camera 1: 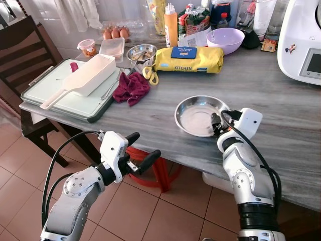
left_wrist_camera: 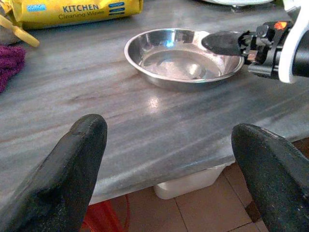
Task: Setting the table
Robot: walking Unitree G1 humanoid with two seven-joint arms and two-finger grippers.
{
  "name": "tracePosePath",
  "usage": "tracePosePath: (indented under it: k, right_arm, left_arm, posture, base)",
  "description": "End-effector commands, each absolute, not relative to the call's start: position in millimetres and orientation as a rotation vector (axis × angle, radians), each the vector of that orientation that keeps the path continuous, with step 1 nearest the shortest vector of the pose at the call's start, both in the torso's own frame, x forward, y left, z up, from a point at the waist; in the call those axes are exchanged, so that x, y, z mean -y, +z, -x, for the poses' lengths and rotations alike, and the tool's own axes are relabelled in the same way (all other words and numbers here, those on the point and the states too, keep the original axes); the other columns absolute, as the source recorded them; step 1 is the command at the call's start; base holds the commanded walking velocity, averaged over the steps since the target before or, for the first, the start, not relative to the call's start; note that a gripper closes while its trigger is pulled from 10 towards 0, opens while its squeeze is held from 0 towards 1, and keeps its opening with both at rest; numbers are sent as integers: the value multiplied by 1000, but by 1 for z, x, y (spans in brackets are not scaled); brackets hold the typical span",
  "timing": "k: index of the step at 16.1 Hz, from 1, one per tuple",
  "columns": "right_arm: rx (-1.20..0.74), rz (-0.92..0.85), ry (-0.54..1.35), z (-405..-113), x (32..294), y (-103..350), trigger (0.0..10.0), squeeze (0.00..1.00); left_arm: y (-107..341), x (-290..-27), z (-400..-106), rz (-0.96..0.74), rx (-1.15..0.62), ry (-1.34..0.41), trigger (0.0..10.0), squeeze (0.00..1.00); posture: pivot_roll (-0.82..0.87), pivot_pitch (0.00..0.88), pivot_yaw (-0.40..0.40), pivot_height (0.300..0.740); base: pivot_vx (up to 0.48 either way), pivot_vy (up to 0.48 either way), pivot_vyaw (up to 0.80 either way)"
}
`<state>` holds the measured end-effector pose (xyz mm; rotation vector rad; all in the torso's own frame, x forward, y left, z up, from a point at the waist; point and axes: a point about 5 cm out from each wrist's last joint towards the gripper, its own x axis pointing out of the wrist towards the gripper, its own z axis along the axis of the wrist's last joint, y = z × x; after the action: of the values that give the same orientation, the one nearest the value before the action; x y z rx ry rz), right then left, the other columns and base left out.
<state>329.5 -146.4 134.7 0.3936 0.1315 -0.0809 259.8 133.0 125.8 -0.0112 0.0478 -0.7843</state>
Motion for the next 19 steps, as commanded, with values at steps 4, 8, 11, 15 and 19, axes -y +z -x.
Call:
tracePosePath:
  k: [4, 8, 11, 15, 19]
  right_arm:
    - [-148, -400, 18, -329, 123, 132, 10000, 1000]
    - [-163, -399, 35, -327, 122, 127, 10000, 1000]
    - [-165, -402, 42, -324, 122, 127, 10000, 1000]
    - [-136, -343, -28, -305, 139, 122, 10000, 1000]
    - [-41, -231, -126, -288, 166, 132, 10000, 1000]
  left_arm:
    - [126, -134, -259, -6, -54, -770, 10000, 0]
    - [125, -133, -260, -8, -56, -774, 10000, 0]
    - [126, -131, -261, -10, -52, -778, 10000, 0]
    - [126, -130, -261, -7, -46, -772, 10000, 0]
    - [127, -128, -264, -1, -31, -756, 10000, 0]
  posture:
    - [-130, 103, 123, 740]
    - [-138, 105, 130, 740]
    - [-141, 105, 131, 740]
    - [-142, 102, 128, 740]
    - [-159, 99, 131, 740]
  base:
    - [0, 0, 0]
    - [0, 0, 0]
    - [0, 0, 0]
    - [0, 0, 0]
    - [0, 0, 0]
